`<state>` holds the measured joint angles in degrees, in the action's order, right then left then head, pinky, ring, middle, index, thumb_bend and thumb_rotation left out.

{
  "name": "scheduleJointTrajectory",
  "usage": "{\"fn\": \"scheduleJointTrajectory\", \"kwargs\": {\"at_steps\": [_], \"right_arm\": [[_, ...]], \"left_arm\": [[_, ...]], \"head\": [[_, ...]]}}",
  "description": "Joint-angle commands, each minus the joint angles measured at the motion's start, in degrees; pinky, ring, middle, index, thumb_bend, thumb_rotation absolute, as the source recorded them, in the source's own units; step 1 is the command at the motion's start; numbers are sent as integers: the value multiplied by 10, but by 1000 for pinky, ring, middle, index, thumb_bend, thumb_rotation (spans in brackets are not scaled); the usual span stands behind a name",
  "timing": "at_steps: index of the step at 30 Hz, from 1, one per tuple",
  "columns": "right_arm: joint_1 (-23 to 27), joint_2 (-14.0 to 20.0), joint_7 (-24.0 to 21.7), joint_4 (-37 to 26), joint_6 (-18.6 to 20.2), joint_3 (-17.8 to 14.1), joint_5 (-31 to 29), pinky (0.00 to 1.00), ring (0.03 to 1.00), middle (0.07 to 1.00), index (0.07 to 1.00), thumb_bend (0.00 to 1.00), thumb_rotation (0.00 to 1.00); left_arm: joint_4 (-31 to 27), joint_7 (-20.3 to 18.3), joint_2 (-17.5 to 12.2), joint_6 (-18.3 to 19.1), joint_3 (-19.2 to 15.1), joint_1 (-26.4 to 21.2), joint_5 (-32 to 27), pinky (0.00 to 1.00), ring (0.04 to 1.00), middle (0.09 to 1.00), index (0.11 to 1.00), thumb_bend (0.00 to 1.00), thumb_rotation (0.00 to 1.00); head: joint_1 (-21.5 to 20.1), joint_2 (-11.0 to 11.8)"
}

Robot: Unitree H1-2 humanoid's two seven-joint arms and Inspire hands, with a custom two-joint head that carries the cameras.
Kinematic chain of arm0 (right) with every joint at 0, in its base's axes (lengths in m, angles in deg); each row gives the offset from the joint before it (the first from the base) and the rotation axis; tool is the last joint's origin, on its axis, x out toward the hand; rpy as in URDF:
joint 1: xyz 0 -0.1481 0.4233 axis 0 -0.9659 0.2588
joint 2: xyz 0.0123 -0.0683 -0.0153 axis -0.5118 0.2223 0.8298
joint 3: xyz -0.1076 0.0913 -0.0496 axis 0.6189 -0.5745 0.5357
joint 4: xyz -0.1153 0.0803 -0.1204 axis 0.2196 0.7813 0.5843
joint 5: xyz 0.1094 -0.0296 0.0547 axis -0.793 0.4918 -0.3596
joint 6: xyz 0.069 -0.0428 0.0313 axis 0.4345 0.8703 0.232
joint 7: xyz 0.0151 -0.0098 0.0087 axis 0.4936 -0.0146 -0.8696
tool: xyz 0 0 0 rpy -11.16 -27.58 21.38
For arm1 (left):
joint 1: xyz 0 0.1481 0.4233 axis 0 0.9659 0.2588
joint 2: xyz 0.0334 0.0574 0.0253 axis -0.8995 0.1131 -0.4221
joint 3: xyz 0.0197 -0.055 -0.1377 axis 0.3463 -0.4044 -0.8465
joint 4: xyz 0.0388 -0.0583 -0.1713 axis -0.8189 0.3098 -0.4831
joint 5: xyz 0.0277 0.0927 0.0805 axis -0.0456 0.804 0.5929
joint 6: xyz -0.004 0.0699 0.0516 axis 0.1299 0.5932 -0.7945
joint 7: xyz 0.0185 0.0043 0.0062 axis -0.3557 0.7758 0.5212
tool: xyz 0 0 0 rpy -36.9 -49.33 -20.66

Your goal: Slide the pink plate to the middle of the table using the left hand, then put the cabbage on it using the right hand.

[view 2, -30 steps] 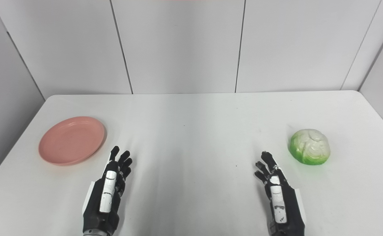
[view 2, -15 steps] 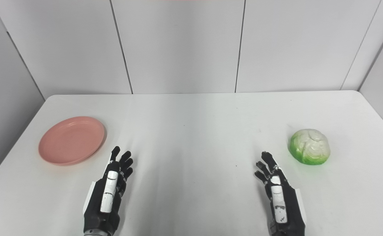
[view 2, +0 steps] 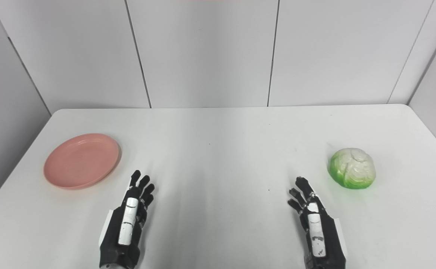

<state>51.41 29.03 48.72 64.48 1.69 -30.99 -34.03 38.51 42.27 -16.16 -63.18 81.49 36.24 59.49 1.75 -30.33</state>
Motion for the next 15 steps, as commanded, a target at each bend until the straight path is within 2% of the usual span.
{"fn": "scheduleJointTrajectory", "kwargs": {"at_steps": [1, 3, 15], "right_arm": [[-51, 0, -13, 10, -34, -4, -4, 871, 882, 918, 870, 802, 979], [-47, 2, -18, 25, -44, -10, -7, 876, 884, 920, 872, 801, 984], [-40, -1, -33, 68, -79, -17, -3, 893, 884, 934, 893, 779, 1000]], "left_arm": [[2, 4, -6, -36, -2, 70, 10, 990, 958, 977, 1000, 676, 853], [15, 6, -3, -48, -1, 67, 14, 988, 955, 973, 1000, 662, 851], [59, 6, -6, -95, -1, 60, 26, 955, 936, 951, 994, 566, 833]], "head": [[1, 0], [16, 17], [23, 62]]}}
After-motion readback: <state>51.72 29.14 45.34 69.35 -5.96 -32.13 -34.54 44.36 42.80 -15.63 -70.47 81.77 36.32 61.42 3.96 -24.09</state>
